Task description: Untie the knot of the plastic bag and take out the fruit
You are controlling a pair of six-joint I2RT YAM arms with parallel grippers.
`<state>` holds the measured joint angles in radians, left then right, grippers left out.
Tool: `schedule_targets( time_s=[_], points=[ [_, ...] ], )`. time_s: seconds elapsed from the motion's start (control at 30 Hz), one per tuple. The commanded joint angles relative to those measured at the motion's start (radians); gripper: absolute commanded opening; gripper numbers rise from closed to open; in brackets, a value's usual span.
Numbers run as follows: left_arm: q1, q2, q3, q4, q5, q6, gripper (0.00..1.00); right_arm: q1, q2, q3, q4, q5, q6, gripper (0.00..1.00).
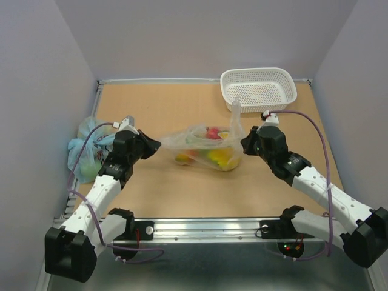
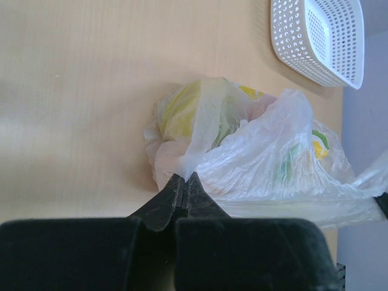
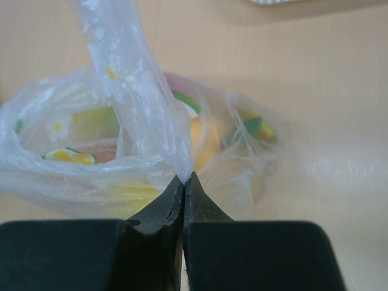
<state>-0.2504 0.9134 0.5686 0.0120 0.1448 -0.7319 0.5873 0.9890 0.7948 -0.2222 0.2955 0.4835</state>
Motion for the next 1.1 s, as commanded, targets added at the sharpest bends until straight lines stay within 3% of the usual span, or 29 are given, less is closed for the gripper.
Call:
schedule_targets(
  time_s=[0.0, 0.1, 0.13, 0.17, 0.23, 0.27, 0.37, 0.4, 0.47, 0.6, 0.7, 0.87, 1.0, 1.07],
  points=[
    [0.014, -0.016, 0.037, 0.042, 0.091, 0.115, 0.01, -0.017, -0.022, -0.080, 0.081, -0.140, 0.058, 0.01],
    [0.013, -0.074, 0.063, -0.007, 0.116, 0.199, 0.22, -0.017, -0.102, -0.118, 0.037, -0.124, 0.044, 0.08],
    [0.010, -0.093, 0.071, -0.010, 0.110, 0.213, 0.39, -0.017, -0.125, -0.118, -0.017, -0.116, 0.040, 0.11],
    [0.007, -0.109, 0.079, -0.064, 0.089, 0.227, 0.47, -0.017, -0.128, -0.112, -0.047, -0.101, 0.035, 0.26],
    [-0.012, -0.158, 0.108, -0.093, 0.065, 0.250, 0.64, -0.017, -0.124, -0.095, -0.115, -0.098, 0.027, 0.43],
    [-0.023, -0.169, 0.119, -0.115, 0.044, 0.264, 0.74, -0.017, -0.122, -0.069, -0.167, -0.098, 0.011, 0.60],
    [-0.084, -0.177, 0.180, -0.141, 0.007, 0.282, 0.94, -0.017, -0.131, -0.008, -0.241, -0.082, -0.051, 0.79],
    [-0.111, -0.168, 0.201, -0.162, -0.032, 0.285, 0.95, -0.017, -0.128, 0.059, -0.253, -0.073, -0.075, 0.87],
    [-0.215, -0.116, 0.269, -0.203, -0.136, 0.287, 0.96, -0.017, -0.080, 0.137, -0.288, -0.071, -0.152, 0.92],
    [-0.351, 0.055, 0.408, -0.247, -0.288, 0.281, 0.96, -0.017, 0.080, 0.377, -0.351, -0.134, -0.262, 0.95],
    [-0.394, 0.175, 0.480, -0.250, -0.336, 0.298, 0.96, -0.017, 0.193, 0.527, -0.381, -0.224, -0.304, 0.96],
    [-0.450, 0.346, 0.582, -0.259, -0.372, 0.350, 0.96, -0.015, 0.304, 0.558, -0.390, -0.343, -0.312, 0.97],
    [-0.484, 0.452, 0.605, -0.254, -0.390, 0.365, 0.96, -0.015, 0.339, 0.488, -0.390, -0.233, -0.293, 0.97],
    [-0.495, 0.505, 0.603, -0.259, -0.399, 0.358, 0.96, -0.015, 0.336, 0.443, -0.391, -0.167, -0.286, 0.89]
  ],
)
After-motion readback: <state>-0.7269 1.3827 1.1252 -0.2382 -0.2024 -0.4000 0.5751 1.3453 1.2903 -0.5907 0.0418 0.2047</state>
